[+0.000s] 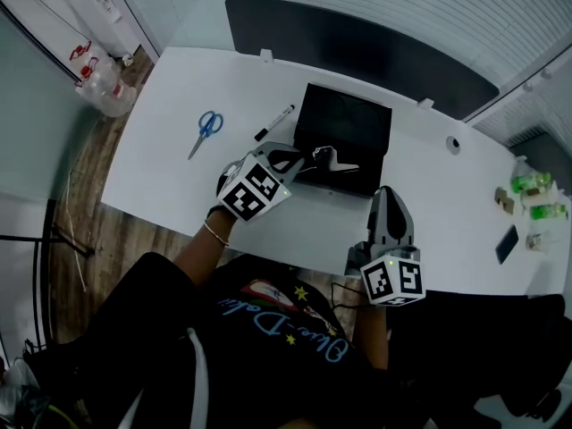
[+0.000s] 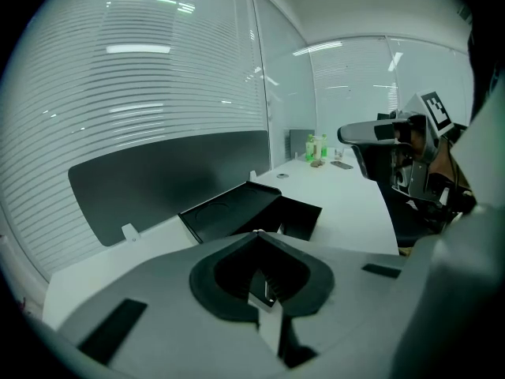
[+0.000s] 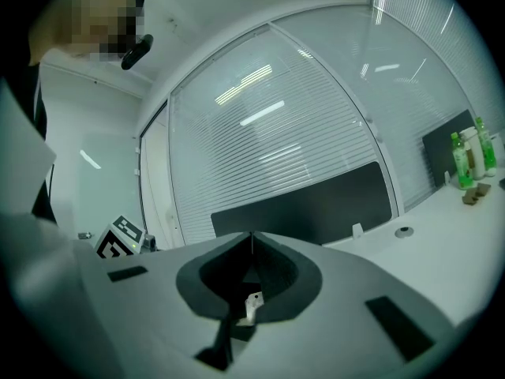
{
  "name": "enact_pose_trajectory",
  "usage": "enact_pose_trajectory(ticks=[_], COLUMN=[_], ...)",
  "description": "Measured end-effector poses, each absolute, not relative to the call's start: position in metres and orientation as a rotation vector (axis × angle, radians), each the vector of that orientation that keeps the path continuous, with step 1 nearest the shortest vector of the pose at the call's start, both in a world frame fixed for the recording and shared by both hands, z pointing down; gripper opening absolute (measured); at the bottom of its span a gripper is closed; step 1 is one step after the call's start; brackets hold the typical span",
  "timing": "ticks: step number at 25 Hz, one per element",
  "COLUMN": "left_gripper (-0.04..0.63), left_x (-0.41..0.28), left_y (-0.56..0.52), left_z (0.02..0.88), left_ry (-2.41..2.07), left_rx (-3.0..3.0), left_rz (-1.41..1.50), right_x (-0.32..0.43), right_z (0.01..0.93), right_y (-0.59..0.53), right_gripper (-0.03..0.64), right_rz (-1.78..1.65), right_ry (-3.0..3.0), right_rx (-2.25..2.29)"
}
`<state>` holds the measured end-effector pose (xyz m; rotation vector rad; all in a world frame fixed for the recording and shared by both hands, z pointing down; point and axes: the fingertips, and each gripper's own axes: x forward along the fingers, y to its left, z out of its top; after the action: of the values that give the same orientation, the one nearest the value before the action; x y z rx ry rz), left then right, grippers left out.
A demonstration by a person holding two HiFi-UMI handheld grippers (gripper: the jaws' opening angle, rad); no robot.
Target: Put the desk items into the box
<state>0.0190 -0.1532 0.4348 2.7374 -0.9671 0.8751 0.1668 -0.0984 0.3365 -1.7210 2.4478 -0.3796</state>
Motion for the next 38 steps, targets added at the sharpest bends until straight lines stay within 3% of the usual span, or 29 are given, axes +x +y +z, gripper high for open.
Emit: enact_pose_trajectory(ticks=[38], left_gripper=[0.008], left_x=[-0.03], left_y=[-0.132], left_z=[0.403], left_ry=[-1.233], left_rx=[2.637], left_rz=[0.758], right_x=[0.128], right_z=[0.333], right_y=[-0.101], right_gripper=[0.011], right_rz=[-0.381], right_ry=[2.592], right_rx=[-1.484])
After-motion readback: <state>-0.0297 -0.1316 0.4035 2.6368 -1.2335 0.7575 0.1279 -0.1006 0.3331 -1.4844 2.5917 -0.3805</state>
